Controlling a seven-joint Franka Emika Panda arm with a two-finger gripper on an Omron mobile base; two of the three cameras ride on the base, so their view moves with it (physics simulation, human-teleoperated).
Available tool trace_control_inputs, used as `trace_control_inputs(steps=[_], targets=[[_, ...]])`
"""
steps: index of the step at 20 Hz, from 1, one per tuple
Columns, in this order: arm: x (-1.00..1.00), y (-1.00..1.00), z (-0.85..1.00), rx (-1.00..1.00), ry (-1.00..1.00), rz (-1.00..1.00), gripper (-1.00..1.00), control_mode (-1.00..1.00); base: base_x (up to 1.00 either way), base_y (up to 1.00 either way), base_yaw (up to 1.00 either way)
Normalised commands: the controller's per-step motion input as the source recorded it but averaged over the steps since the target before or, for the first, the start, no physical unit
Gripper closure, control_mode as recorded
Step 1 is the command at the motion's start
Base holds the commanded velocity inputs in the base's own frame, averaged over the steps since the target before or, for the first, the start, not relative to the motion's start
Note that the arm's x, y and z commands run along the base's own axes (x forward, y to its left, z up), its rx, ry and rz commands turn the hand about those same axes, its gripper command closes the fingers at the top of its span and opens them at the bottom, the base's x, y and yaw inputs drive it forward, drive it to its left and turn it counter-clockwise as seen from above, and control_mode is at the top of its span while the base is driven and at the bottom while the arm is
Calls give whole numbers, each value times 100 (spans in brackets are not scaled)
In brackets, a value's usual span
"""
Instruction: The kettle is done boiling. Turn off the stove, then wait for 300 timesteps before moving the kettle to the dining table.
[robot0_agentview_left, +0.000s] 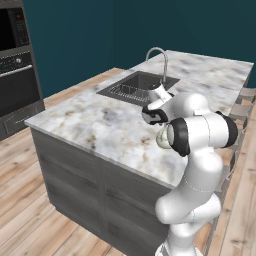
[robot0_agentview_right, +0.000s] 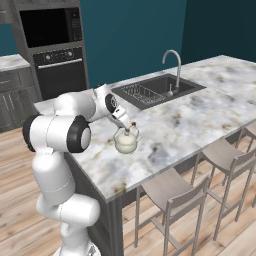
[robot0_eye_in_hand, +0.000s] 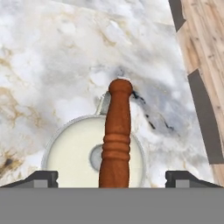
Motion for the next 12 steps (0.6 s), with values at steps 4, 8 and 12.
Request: trace_control_inputs(steps=[4, 8, 12], targets=[[-5, 0, 0, 0, 0, -3, -100, -100, 0, 0, 0], [-12, 0, 0, 0, 0, -8, -100, -100, 0, 0, 0], [-17, 0, 15, 0, 0, -10, -100, -100, 0, 0, 0]])
